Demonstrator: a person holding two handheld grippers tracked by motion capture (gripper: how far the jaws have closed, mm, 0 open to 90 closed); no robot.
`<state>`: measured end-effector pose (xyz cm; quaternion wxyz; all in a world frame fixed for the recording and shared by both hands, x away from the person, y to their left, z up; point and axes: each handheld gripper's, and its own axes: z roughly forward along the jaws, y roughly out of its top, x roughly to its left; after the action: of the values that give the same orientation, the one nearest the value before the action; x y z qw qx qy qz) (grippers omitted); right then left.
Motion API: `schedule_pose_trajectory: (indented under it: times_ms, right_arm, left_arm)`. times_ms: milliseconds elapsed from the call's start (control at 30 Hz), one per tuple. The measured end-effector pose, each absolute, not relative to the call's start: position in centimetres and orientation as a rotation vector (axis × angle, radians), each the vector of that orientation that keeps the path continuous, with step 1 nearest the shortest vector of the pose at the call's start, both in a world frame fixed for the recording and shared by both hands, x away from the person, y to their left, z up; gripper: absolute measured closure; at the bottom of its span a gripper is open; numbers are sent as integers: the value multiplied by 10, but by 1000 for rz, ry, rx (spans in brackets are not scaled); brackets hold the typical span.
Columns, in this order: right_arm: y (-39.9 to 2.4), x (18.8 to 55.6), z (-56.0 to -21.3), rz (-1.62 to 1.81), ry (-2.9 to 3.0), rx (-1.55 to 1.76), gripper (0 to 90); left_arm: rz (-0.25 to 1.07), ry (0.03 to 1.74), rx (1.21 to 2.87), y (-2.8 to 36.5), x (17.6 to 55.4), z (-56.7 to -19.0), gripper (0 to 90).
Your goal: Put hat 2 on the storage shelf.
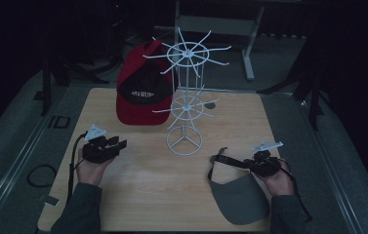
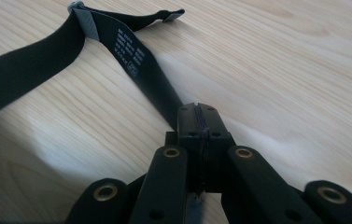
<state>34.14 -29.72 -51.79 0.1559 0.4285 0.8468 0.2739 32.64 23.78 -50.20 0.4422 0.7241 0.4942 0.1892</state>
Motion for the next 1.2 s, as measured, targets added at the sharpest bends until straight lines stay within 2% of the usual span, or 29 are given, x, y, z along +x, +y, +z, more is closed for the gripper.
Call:
schedule_pose_trajectory:
  times_ms: [100, 233, 667, 800, 867, 1200]
  right_arm:
    - [-310, 340, -514, 799, 2383, 1277, 846]
    - [-306, 346, -506, 882, 2379, 1238, 782]
    - [-254, 373, -505, 858, 2508, 1028, 709]
    - [-248, 379, -507, 843, 2531, 1004, 677]
    - [-243, 383, -508, 825, 2567, 965, 626]
    - [-235, 390, -515, 799, 2620, 900, 575]
  left_arm:
    - [470, 1222, 1804, 236, 327, -503, 586]
    - [466, 1218, 1807, 235, 328, -503, 586]
    - [466, 1222, 1806, 236, 327, -503, 574]
    - [468, 1222, 1809, 236, 327, -503, 572]
    - [467, 1222, 1809, 236, 327, -504, 570]
    - [462, 1225, 1807, 236, 328, -504, 559]
